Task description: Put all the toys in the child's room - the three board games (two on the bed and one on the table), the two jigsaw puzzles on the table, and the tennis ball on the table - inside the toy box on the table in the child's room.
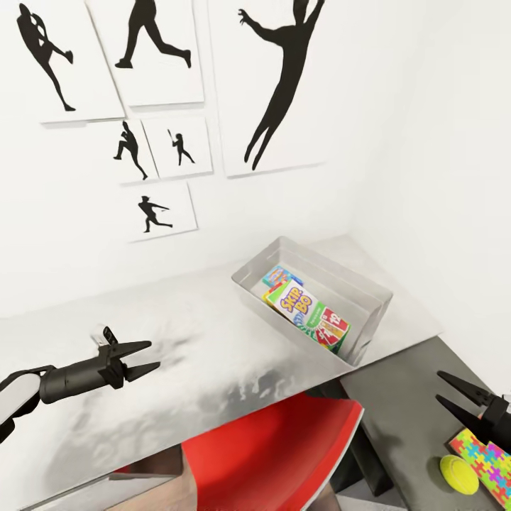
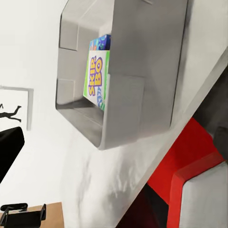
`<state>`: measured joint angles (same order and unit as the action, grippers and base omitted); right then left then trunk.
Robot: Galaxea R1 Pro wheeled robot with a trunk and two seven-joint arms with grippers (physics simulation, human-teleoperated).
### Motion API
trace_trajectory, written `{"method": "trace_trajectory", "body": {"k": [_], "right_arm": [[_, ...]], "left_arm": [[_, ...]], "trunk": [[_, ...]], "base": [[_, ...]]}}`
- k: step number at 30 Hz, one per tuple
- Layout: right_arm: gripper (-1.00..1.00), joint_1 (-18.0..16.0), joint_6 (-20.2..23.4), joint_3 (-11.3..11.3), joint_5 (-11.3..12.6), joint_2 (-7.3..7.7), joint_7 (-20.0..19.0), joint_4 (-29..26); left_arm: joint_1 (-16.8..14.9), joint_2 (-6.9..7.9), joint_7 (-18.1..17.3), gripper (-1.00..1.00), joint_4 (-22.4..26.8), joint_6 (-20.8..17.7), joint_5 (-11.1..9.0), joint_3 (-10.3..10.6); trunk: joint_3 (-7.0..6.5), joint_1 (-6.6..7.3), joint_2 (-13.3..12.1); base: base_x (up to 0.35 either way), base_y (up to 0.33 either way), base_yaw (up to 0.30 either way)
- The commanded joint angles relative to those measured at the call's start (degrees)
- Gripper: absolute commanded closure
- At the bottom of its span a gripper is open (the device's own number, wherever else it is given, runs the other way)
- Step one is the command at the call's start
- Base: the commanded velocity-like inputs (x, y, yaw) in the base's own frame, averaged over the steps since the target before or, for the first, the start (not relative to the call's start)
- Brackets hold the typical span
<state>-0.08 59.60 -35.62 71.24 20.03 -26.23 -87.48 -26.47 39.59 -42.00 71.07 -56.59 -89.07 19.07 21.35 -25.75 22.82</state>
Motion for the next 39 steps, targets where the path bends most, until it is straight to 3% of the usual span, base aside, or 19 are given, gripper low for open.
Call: {"method": "trace_trajectory", "body": {"k": [1, 26, 39], "right_arm": [[-1.00, 0.0, 0.2, -0.1, -0.5, 0.01, -0.5, 0.0], [-1.00, 0.0, 0.2, -0.1, -0.4, -0.16, -0.6, -0.1], [-1.00, 0.0, -2.5, 0.4, -0.4, -0.15, -0.3, 0.0]], "left_arm": [[-0.1, 0.05, -0.2, -1.00, -0.1, -0.2, -0.1, 0.2], [-0.1, 0.49, -0.2, -1.00, 0.5, -0.2, -0.1, 0.2], [-0.1, 0.49, -0.2, -1.00, 0.5, -0.1, -0.1, 0.2]], "trunk": [[0.00, -0.03, 0.1], [-2.22, -0.03, 0.1], [-2.36, -0.03, 0.1]], "base": [[-0.028, 0.000, -0.002], [-0.009, 0.060, 0.000], [-0.077, -0.006, 0.000]]}}
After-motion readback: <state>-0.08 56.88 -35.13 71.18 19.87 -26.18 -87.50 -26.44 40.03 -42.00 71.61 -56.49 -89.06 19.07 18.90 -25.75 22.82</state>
